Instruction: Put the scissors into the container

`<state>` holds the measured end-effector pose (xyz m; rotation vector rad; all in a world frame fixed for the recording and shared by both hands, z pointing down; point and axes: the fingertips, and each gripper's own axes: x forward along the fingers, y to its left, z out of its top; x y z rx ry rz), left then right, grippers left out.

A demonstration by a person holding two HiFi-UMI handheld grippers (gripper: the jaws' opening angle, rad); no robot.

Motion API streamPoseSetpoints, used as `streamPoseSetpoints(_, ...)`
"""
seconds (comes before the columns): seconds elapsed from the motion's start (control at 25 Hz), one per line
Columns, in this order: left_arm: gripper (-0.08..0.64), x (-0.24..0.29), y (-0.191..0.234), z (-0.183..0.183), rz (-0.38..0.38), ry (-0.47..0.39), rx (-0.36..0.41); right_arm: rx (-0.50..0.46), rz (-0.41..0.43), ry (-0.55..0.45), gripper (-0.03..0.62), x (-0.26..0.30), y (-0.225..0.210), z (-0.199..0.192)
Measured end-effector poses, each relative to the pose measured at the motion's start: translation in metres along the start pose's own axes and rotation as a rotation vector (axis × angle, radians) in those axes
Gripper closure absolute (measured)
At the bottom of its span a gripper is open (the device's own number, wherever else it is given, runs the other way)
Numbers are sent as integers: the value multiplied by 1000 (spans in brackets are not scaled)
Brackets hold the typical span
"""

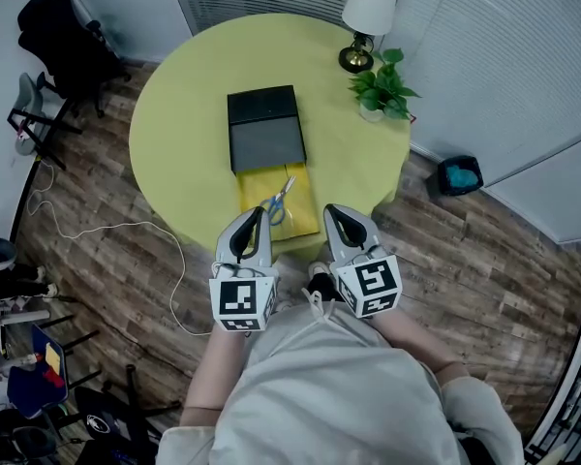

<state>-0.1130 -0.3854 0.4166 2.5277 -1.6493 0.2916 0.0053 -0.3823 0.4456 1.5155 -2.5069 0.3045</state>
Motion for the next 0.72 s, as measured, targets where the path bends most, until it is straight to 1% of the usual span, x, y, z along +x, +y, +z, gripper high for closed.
streamPoseSetpoints(0.48, 554, 6, -5, -3, 12, 19, 6, 5, 33, 33, 592, 7, -3, -7)
streamPoseSetpoints(0.72, 554, 13, 0, -5, 15, 36, 2, 7, 38, 37, 592, 15, -6, -6)
